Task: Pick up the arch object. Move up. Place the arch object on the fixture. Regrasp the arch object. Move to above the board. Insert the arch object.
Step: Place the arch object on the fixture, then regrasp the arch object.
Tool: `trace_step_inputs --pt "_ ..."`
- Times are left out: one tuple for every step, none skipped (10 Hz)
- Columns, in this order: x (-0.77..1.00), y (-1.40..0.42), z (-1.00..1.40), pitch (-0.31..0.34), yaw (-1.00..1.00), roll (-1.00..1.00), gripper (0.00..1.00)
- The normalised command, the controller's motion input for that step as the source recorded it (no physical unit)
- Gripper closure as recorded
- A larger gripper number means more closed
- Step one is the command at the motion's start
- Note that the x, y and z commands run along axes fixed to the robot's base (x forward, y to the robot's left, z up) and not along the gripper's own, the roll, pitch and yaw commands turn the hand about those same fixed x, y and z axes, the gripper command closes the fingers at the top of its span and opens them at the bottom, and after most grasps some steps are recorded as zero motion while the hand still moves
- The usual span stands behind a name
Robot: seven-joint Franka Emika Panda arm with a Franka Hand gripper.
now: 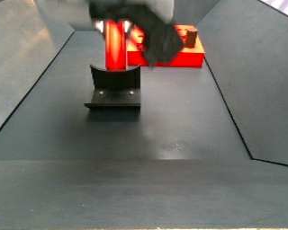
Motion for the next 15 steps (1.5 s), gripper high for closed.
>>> trace_step_inputs --pt "0.16 0.14 -1.0 0.157 -0.15 -0.6 1.0" --pt "0.17 0.14 -1.0 0.127 -0.17 -0.42 1.0" --pt "0.18 0.13 -1.0 0.091 -0.18 -0.24 1.0" --pt "0.19 0.14 -1.0 0.053 -0.18 -0.19 1.0" --pt "0.16 0.12 -0.84 0.028 -0.17 -0.18 1.0" --pt "0.13 0.1 -0.64 0.009 -0.16 -0.17 1.0" --pt "0.11 0.07 -0.4 -0.008 -0.13 -0.15 1.0" --pt "0.09 0.09 -0.3 -0.022 -0.11 -0.12 1.0" --pt "0.07 0.1 -0.29 -0.034 -0.1 -0.11 1.0" --pt "0.07 0.1 -0.29 -0.033 -0.08 -0.11 1.0" --pt "0.07 0.1 -0.29 -0.033 -0.07 -0.11 1.0" --pt "0.0 -0.5 -0.17 0.0 0.0 0.0 1.0" --pt "0.0 0.0 0.0 0.0 0.0 0.0 0.0" --pt "0.0 0.0 1.0 -0.035 0.03 0.02 0.0" --pt "0.0 0.0 1.0 -0.032 0.03 0.03 0.0"
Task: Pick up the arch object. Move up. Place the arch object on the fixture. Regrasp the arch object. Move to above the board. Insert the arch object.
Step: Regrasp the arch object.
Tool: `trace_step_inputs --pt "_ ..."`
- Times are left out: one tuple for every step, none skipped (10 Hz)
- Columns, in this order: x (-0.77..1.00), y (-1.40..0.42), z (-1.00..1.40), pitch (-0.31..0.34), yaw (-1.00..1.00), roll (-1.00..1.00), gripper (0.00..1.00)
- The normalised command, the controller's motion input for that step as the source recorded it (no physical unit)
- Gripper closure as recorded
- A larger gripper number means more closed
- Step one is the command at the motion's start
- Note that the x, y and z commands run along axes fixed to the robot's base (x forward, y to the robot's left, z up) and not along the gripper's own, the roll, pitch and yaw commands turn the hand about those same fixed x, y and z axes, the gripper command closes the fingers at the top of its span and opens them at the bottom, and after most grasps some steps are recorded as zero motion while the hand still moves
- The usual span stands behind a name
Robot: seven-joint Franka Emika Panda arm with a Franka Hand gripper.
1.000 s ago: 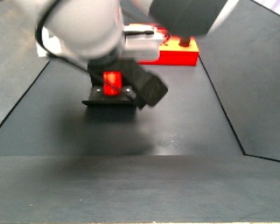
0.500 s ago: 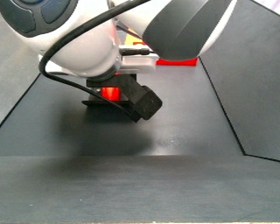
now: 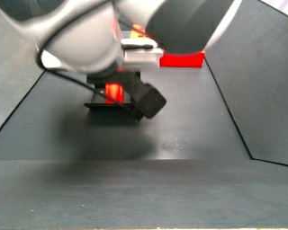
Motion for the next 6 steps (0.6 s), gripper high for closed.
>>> trace_step_inputs --pt "-0.03 0.0 1.0 -0.005 0.04 0.04 0.0" --pt "-0.04 0.0 1.0 0.005 0.04 0.05 0.0" --pt "-0.04 0.0 1.0 0.026 0.04 0.05 0.0" --pt "-0.04 0.0 0.87 0.057 0.03 0.05 0.0" --pt "-0.03 0.01 0.69 0.08 0.02 0.04 0.0" --pt "-0.02 0.01 0.51 0.094 0.01 0.04 0.0"
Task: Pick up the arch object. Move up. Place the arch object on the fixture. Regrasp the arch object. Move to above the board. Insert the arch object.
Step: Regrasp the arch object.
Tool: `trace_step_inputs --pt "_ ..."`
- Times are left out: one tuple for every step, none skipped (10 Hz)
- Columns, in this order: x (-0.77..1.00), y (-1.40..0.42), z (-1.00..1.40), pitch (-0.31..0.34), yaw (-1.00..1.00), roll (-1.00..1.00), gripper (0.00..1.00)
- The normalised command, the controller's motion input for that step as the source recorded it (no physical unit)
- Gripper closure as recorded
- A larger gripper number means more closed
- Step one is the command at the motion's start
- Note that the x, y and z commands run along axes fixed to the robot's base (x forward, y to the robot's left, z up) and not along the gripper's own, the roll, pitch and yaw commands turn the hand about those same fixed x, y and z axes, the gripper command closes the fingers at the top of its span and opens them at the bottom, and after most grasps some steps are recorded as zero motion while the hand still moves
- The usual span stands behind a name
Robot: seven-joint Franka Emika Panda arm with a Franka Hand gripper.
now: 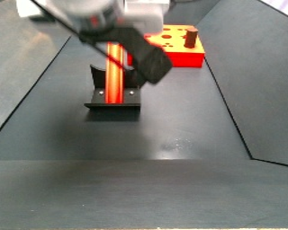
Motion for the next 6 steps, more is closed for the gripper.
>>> trace_step_inputs --pt "-0.02 0.0 0.26 0.096 -0.01 0.04 0.0" --pt "0.01 -1.0 0.97 0.058 0.02 1.0 0.0" --pt "0.01 -1.0 0.92 0.057 0.02 1.0 0.0" --pt "-0.02 -1.0 0.91 0.049 0.02 1.0 0.0" --pt "-0.07 -1.0 0.86 0.039 0.02 1.0 0.0" --pt "-0.07 -0.84 0.66 0.034 0.02 1.0 0.0"
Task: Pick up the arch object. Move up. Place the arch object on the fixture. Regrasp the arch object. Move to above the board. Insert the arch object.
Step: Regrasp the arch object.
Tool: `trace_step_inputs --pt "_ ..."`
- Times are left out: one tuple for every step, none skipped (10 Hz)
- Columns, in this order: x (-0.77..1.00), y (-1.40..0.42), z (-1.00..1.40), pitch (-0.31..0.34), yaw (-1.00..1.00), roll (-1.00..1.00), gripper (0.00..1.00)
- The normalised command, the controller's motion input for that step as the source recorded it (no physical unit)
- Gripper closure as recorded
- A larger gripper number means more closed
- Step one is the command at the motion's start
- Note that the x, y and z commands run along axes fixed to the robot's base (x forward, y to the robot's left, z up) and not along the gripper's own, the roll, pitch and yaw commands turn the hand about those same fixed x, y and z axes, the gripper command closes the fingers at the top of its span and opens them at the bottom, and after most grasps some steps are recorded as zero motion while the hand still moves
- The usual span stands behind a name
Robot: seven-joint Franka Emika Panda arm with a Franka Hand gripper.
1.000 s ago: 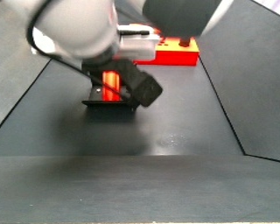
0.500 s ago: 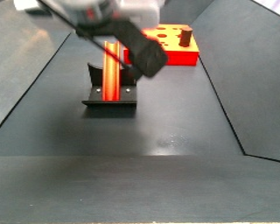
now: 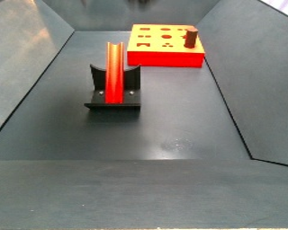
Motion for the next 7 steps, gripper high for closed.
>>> trace_step_inputs --pt "-0.05 -0.6 0.35 0.031 0.02 1.0 0.0" --pt "-0.04 -0.46 0.19 0.03 0.02 1.0 0.0" --pt "-0.01 -0.2 0.04 0.027 0.02 1.0 0.0" --pt "-0.02 -0.05 0.06 0.027 0.02 1.0 0.0" --pt "-0.02 -0.04 0.03 0.023 0.02 1.0 0.0" --pt "-0.01 -0.05 0.02 0.021 0.02 1.0 0.0" --pt "-0.01 -0.03 0.02 0.017 0.02 1.0 0.0"
